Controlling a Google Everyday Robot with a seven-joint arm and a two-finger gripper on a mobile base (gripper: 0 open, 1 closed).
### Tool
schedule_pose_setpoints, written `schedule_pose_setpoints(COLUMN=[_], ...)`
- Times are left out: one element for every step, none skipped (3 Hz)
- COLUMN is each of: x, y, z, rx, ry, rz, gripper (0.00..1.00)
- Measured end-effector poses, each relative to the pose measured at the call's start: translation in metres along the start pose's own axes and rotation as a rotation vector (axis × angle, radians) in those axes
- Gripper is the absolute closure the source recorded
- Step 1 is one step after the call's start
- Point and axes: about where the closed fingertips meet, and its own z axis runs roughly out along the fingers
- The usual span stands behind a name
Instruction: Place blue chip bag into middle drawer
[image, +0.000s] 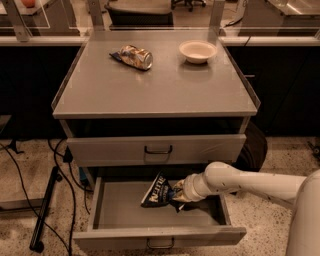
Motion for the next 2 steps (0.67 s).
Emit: schedule_pose_setpoints(x=[-0.0001,-0.0001], y=[0.0,0.0], z=[0.0002,0.0003], rx=[0.0,0.0], ry=[0.0,0.0], rz=[0.0,0.0], gripper=[0.81,0.58])
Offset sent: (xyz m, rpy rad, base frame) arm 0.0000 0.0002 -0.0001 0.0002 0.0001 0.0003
